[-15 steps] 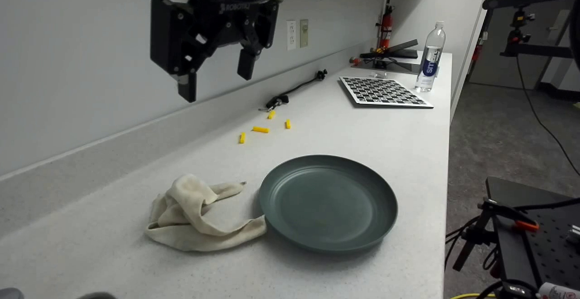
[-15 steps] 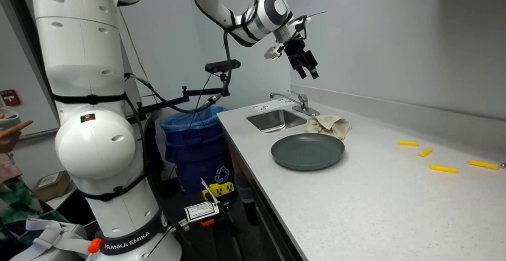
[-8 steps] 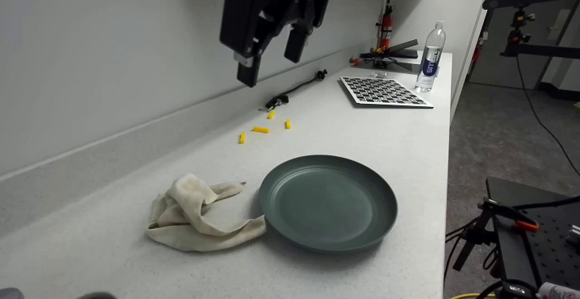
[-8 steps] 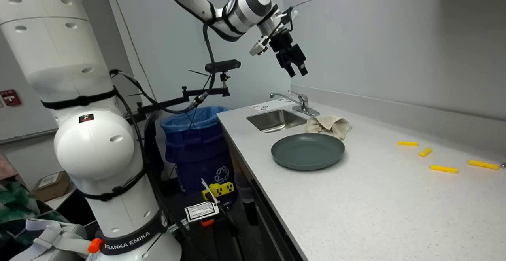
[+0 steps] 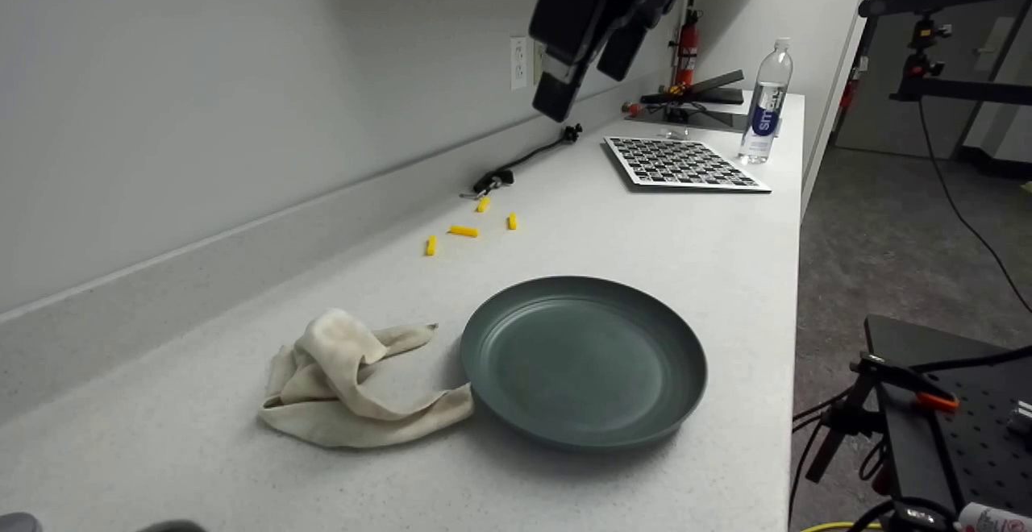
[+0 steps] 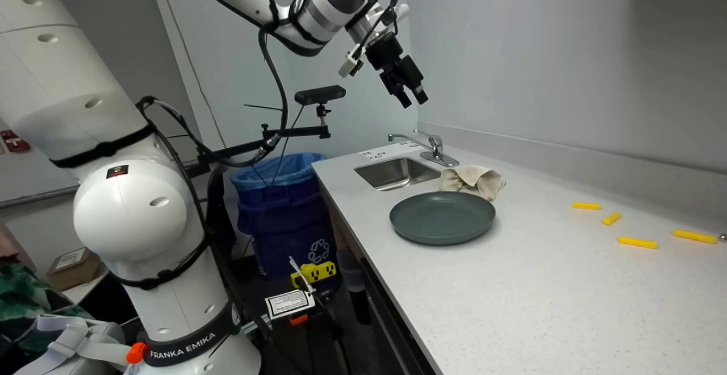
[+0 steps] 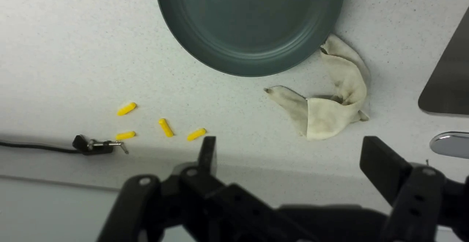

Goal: Use the towel to wipe the grey plate

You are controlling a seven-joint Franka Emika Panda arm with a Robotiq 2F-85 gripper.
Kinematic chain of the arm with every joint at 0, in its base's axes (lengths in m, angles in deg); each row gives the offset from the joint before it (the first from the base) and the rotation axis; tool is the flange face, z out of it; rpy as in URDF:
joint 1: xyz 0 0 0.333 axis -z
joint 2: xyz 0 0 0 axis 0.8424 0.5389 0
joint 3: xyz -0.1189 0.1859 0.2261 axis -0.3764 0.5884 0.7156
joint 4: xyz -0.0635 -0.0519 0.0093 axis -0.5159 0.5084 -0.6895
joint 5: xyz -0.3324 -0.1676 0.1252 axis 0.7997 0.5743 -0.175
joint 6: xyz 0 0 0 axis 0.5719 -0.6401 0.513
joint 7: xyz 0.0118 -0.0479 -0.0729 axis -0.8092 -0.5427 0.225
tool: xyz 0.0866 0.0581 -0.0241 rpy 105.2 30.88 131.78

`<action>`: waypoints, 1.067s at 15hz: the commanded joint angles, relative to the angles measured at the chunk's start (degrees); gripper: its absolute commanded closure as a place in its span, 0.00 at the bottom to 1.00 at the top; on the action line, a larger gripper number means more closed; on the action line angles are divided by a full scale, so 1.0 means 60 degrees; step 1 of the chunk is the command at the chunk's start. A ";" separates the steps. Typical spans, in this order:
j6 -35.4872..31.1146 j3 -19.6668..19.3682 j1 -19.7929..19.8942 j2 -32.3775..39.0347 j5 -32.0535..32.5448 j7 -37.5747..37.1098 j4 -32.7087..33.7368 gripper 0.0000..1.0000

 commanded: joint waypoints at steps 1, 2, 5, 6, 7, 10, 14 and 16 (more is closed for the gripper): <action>0.0024 0.0416 0.0522 -0.0891 -0.0145 0.0118 -0.0682 0.00; 0.0019 0.0480 0.0602 -0.0994 -0.0114 0.0086 -0.0759 0.00; 0.0000 0.0643 0.0808 -0.1204 -0.0104 -0.0051 -0.0921 0.00; 0.0008 0.0689 0.0867 -0.1259 -0.0086 -0.0075 -0.0961 0.00; 0.0006 0.0732 0.0921 -0.1300 -0.0073 -0.0112 -0.0990 0.00; -0.0016 0.0821 0.1007 -0.0932 -0.0144 0.0009 -0.0732 0.00; -0.0016 0.0841 0.1033 -0.0988 -0.0144 -0.0010 -0.0788 0.00; -0.0016 0.0842 0.1034 -0.0991 -0.0144 -0.0012 -0.0792 0.00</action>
